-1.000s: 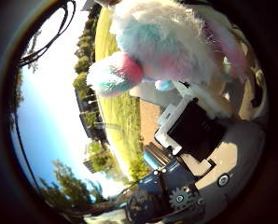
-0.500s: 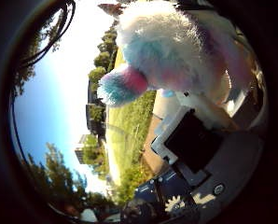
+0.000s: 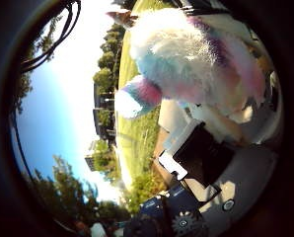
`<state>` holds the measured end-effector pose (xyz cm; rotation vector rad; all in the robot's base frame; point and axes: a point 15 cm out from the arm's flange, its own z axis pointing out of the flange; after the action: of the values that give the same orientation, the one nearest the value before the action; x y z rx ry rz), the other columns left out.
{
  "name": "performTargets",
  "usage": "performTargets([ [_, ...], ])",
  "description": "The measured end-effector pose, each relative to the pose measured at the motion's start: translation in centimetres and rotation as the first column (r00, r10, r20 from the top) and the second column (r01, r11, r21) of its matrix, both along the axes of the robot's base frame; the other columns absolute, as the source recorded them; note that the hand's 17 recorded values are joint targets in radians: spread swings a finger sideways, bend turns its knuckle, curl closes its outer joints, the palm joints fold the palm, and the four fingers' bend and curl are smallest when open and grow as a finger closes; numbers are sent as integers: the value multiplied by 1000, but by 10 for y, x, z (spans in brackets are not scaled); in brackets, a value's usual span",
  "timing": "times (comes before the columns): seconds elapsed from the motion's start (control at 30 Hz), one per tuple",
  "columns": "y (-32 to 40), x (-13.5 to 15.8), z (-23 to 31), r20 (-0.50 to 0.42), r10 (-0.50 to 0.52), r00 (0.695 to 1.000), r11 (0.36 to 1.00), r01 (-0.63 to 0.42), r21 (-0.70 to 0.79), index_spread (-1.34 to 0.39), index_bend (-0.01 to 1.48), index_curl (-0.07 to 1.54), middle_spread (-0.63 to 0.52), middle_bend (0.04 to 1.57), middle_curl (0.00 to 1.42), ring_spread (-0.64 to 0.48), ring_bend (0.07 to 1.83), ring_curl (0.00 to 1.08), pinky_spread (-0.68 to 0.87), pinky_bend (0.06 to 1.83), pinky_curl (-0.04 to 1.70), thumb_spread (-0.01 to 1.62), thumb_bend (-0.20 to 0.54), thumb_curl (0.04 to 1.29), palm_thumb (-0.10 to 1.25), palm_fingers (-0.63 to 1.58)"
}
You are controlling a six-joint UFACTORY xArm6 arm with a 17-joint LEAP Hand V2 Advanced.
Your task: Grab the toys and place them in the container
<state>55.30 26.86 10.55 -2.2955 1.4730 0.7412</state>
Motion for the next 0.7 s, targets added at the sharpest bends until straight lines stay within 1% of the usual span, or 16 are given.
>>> performTargets([
  [0.07, 0, -6, -2, -20, 11, 1000, 1000, -11, 1, -441, 1110, 64, -93, 682, 841, 107, 1136, 665, 317, 1155, 792, 1178, -25, 625, 849, 45],
  [0.1, 0, -8, -2, -27, 19, 999, 1000, -19, 2, -401, 1089, 69, -71, 616, 792, 136, 1082, 626, 338, 1084, 750, 1173, -26, 617, 848, -33],
  [0.17, -3, -9, -3, -33, 25, 999, 1000, -25, 3, -353, 1007, 71, -36, 512, 707, 184, 988, 552, 373, 1021, 686, 1167, -26, 604, 842, -69],
  [0.2, -4, -10, -4, -34, 28, 999, 1000, -28, -1, -350, 979, 70, -29, 487, 687, 192, 968, 537, 379, 1006, 673, 1160, -27, 601, 841, -74],
  [0.27, -9, -15, -7, -44, 50, 998, 998, -51, -20, -349, 870, 73, 1, 393, 615, 218, 879, 483, 402, 953, 627, 1144, -30, 589, 831, -106],
  [0.37, -25, -19, -10, -56, 79, 995, 995, -82, -52, -381, 683, 73, 24, 304, 539, 242, 770, 425, 430, 883, 576, 1121, -32, 572, 817, -113],
  [0.4, -29, -21, -9, -57, 90, 994, 994, -93, -58, -383, 659, 76, 26, 292, 528, 244, 753, 416, 432, 870, 566, 1119, -33, 568, 813, -104],
  [0.47, -37, -25, -5, -70, 110, 991, 991, -115, -62, -405, 557, 80, 35, 243, 492, 256, 692, 386, 439, 827, 537, 1110, -33, 555, 806, -98],
  [0.53, -46, -26, 9, -70, 118, 991, 991, -122, -54, -416, 489, 92, 44, 207, 464, 262, 641, 363, 445, 767, 504, 1105, -30, 543, 805, -79],
  [0.6, -63, -20, 28, -52, 106, 993, 993, -109, -46, -421, 433, 107, 52, 185, 441, 266, 599, 345, 450, 711, 472, 1101, -30, 532, 802, -57],
  [0.7, -99, -6, 61, 1, 68, 998, 997, -68, -46, -407, 386, 129, 59, 177, 416, 268, 555, 328, 450, 653, 437, 1102, -33, 517, 789, -30],
])
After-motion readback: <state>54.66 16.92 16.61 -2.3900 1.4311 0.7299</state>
